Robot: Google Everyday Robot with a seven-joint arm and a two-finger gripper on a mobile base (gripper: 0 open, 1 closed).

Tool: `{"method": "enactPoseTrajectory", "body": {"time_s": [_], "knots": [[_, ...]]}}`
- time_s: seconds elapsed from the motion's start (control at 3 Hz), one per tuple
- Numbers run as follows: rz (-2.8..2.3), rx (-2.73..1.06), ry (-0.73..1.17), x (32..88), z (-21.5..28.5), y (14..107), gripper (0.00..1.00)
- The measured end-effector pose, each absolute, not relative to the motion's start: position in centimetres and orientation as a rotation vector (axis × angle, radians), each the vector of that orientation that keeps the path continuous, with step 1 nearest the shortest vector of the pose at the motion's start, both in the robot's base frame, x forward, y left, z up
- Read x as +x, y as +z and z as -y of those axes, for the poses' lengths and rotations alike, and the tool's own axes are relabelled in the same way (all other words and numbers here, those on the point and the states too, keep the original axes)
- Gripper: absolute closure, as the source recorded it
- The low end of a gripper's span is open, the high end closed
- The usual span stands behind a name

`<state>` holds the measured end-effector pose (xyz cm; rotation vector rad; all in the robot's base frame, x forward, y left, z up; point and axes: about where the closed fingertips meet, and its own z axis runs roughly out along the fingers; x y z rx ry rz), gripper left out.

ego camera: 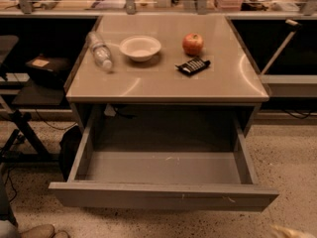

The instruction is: Open top drawer

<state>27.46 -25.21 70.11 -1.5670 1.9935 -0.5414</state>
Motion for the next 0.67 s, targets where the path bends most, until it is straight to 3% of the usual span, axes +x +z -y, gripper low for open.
{"method": "enactPoseTrajectory", "body": {"time_s": [0.33, 0.67], "knots": [[-2.042, -1.492, -0.586, 22.41, 27.86, 71.81, 0.9], [-2.039, -1.482, -0.597, 22.33, 28.05, 72.17, 0.66]]}}
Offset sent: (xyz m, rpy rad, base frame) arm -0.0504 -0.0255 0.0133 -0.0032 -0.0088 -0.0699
